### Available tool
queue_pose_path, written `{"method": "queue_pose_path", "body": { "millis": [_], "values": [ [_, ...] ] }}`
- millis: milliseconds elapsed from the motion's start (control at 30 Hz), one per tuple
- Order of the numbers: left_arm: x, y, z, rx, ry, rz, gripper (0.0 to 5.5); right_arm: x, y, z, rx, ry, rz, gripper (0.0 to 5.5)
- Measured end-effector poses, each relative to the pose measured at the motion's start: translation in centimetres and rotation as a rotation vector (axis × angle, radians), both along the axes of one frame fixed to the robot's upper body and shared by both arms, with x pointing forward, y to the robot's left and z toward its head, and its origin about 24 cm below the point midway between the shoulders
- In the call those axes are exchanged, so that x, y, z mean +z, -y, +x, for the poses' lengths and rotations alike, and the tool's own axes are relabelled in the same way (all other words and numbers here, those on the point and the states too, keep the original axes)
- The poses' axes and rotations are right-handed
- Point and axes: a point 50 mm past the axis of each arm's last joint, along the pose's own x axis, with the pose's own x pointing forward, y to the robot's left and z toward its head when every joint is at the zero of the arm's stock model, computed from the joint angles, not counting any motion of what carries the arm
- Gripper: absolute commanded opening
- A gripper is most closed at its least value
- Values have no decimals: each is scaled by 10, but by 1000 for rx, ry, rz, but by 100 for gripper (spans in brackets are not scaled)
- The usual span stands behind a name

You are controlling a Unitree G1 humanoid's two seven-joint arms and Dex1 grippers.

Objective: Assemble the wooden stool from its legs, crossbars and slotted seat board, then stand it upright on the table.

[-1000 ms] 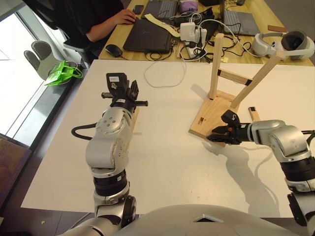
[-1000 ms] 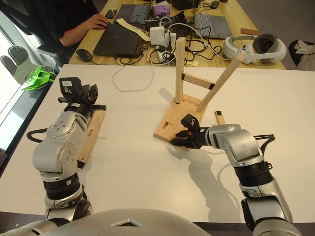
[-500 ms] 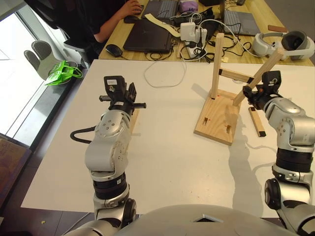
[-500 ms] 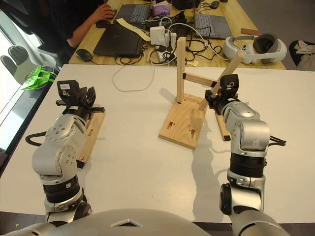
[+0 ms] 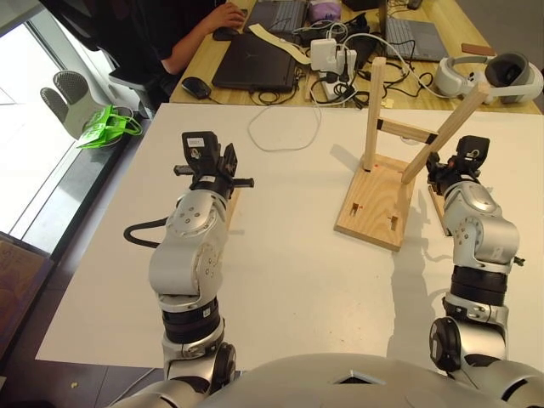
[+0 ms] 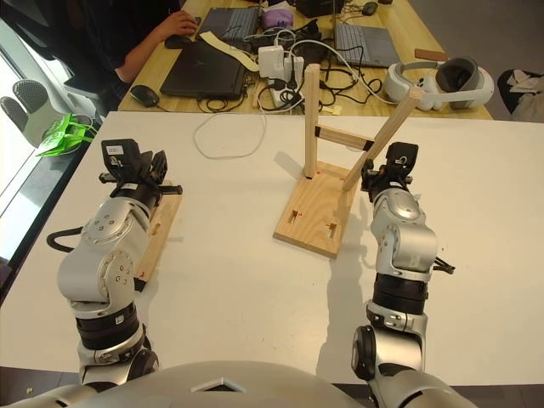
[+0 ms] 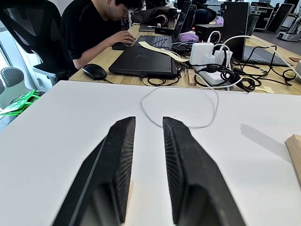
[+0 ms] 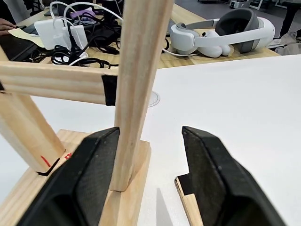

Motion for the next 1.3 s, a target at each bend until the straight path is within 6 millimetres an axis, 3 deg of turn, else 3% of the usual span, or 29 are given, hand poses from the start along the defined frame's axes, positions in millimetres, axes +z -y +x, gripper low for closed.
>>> {"method": "queue_pose_path", "body": {
  "millis": [200, 367, 567, 700, 900, 1067, 1300],
  "values": [
    [1, 3, 4, -21, 2, 1, 105, -26, -11, 21, 86, -73, 95, 247],
    [1, 4, 5, -33, 3, 4, 105, -33, -17, 36, 127, -61, 120, 247],
    [3, 7, 7, -55, 8, 6, 105, -37, -5, 49, 111, -51, 74, 247],
    [3, 8, 8, -61, 11, 7, 105, -36, -17, 60, 207, -61, 98, 247],
    [2, 9, 10, -71, 6, 8, 105, -36, -61, 59, 405, -48, 180, 247],
    [2, 7, 10, -73, 6, 21, 105, -37, -91, 44, 464, -53, 243, 247],
    [1, 6, 9, -65, 2, 23, 105, -29, -94, 41, 413, -64, 254, 247]
  ]
}}
